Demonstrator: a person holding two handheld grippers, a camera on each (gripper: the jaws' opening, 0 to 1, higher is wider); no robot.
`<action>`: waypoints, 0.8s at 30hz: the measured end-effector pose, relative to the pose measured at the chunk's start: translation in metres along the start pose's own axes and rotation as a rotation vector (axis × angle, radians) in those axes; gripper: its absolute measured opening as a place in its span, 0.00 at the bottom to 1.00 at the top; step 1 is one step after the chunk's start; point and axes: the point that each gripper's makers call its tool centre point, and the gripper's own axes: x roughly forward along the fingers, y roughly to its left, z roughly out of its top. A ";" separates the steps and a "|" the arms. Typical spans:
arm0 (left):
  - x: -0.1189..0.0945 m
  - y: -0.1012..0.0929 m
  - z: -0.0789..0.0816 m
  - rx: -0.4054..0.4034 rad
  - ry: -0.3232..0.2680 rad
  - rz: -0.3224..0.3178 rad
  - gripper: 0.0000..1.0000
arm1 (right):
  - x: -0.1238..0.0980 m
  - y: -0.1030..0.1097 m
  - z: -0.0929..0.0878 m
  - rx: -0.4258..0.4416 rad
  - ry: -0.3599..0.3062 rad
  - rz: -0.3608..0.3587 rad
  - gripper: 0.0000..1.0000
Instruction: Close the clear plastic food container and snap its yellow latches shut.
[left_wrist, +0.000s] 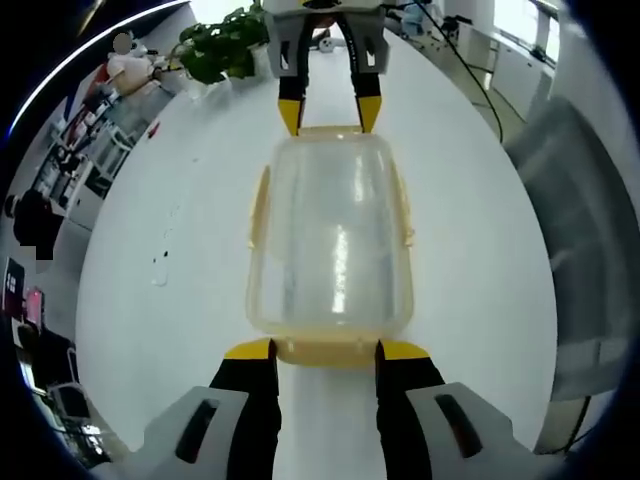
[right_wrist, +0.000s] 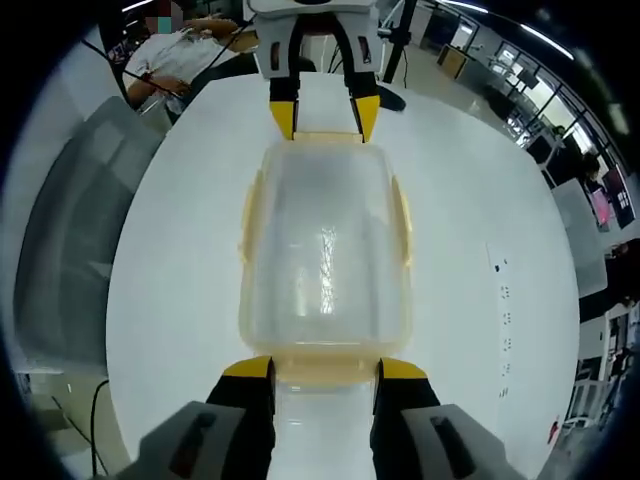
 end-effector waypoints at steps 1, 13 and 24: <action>0.001 0.000 0.002 -0.001 -0.001 0.000 0.34 | -0.001 0.000 -0.001 -0.001 0.000 -0.001 0.35; 0.012 -0.001 0.025 -0.013 -0.011 -0.004 0.34 | -0.009 -0.002 -0.027 -0.011 0.011 0.011 0.35; 0.023 0.000 0.038 -0.019 -0.016 -0.011 0.34 | -0.011 -0.003 -0.043 -0.010 0.016 0.024 0.35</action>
